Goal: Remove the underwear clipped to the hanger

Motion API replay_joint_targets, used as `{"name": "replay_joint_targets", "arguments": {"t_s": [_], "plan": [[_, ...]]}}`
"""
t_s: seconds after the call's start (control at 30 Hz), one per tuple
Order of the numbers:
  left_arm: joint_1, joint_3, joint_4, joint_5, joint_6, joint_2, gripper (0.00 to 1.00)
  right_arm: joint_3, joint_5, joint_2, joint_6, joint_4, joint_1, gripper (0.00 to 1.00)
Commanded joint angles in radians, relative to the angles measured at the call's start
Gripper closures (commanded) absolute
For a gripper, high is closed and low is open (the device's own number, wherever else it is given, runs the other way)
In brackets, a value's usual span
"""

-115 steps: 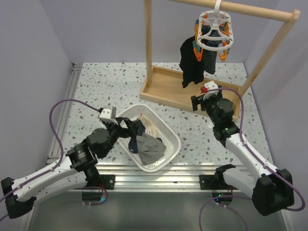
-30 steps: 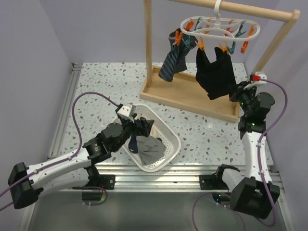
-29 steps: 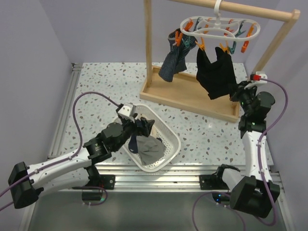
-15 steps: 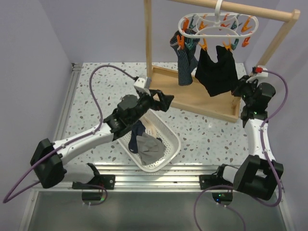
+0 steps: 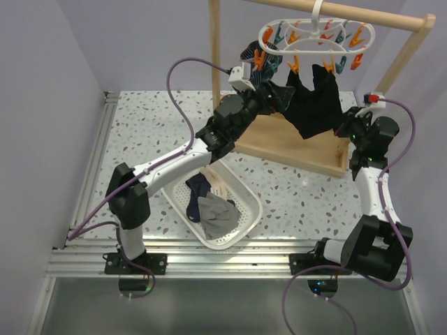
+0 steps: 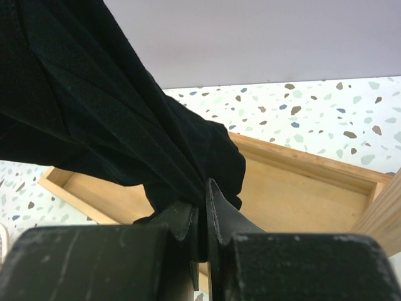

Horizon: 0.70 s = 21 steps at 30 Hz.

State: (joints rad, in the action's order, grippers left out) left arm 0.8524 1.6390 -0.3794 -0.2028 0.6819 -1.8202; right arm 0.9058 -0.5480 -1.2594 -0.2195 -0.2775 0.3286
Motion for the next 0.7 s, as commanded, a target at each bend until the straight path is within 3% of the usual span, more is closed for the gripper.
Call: {"name": "replay_joint_targets", "arguments": {"t_s": [0.0, 0.4, 0.67], "plan": [[0.004, 0.128, 0.002, -0.105, 0.053, -0.085, 0.05, 0.030, -0.024, -0.003, 0.003, -0.026, 0.009, 1.00], [0.025, 0.504, 0.028, -0.237, 0.035, -0.333, 0.06, -0.002, -0.044, 0.029, 0.023, -0.028, 0.009, 1.00], [0.037, 0.582, 0.036, -0.380, -0.007, -0.387, 0.08, -0.013, -0.061, 0.038, 0.012, -0.035, 0.009, 1.00]]}}
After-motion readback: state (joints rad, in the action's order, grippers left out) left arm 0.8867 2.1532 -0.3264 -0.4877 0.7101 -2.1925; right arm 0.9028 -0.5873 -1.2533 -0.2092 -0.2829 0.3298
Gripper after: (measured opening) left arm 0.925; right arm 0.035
